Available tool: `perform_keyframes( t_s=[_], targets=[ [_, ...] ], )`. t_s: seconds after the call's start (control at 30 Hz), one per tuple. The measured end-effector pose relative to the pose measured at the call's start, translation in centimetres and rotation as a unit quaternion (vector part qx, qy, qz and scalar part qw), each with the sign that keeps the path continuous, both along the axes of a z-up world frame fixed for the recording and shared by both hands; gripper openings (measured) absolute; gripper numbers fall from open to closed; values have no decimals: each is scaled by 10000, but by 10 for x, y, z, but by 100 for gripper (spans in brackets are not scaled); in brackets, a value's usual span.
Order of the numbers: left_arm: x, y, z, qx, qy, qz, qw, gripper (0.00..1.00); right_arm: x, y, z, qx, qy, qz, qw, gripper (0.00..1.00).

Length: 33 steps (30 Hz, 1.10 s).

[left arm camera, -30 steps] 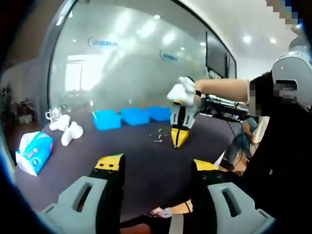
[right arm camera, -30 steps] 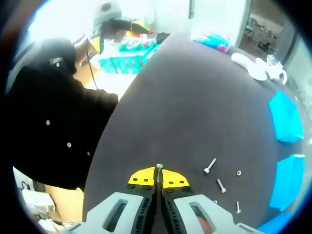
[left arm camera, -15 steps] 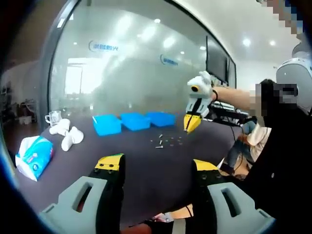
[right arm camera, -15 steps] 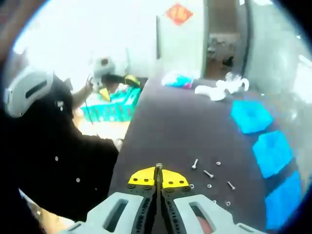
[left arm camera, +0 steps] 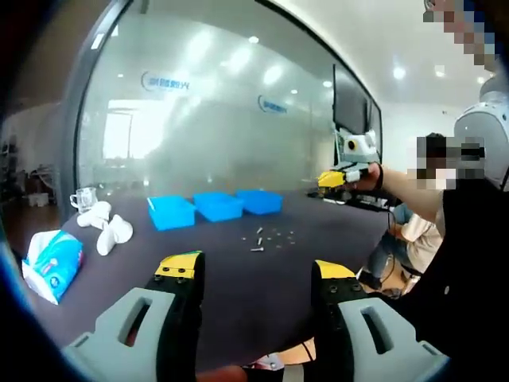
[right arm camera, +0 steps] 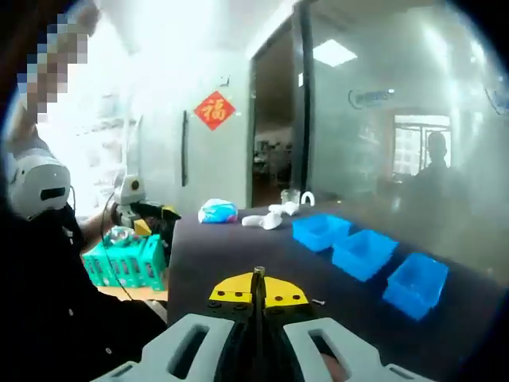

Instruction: Sort the screws, nuts, and washers into the corresponding bins

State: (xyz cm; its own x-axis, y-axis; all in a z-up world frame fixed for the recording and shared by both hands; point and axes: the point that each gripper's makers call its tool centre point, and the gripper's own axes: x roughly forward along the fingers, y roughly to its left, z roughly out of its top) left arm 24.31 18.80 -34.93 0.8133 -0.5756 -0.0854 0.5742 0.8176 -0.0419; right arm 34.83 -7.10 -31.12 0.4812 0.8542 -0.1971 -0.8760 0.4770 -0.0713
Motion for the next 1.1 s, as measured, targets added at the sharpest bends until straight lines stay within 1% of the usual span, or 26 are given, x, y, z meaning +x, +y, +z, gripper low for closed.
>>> perform_keyframes(
  t_s=[0.03,0.1,0.13,0.17,0.23,0.33,0.37,0.4,0.47,0.53,0.57,0.6,0.7,0.83,0.97,1.1],
  targets=[
    [0,-1,0,17,-6,-11,10000,52,0,-5,3,101,-111,-126,9998,0],
    [0,-1,1,32,-14,-20,10000,52,-1,-17,8,308,-204,-438,9984,0],
    [0,-2,2,33,-20,-24,10000,52,-1,-21,9,350,-271,-546,9975,0],
    [0,-2,3,37,-30,-28,10000,52,-1,-28,12,385,-394,-708,9960,0],
    [0,-3,5,48,-59,-25,10000,52,-1,-41,16,544,-490,-1075,9915,0],
    [0,-4,8,43,-98,-13,9999,52,1,-61,20,678,-663,-1581,9829,0],
    [0,-4,9,47,-107,-9,9999,52,2,-66,21,763,-680,-1723,9797,0],
    [1,-5,9,47,-112,-6,9999,52,4,-75,22,883,-647,-1948,9747,0],
    [1,-6,10,50,-120,0,9999,52,3,-83,23,930,-723,-2088,9708,0],
    [1,-6,11,55,-124,4,9999,52,8,-97,24,956,-836,-2468,9607,0],
    [2,-6,11,61,-126,10,9999,52,9,-100,24,963,-864,-2551,9582,0],
    [2,-7,11,64,-130,16,9999,52,9,-101,24,961,-865,-2560,9580,0],
    [4,-8,11,78,-135,33,9999,52,14,-108,25,1042,-866,-2717,9528,0],
    [5,-9,11,110,-132,38,9998,52,25,-111,26,1081,-831,-2844,9490,0],
    [5,-9,10,87,-125,48,9999,52,41,-107,27,992,-859,-2866,9490,0],
    [5,-7,10,59,-128,84,9999,52,59,-104,28,1001,-841,-2876,9488,0]
  ],
)
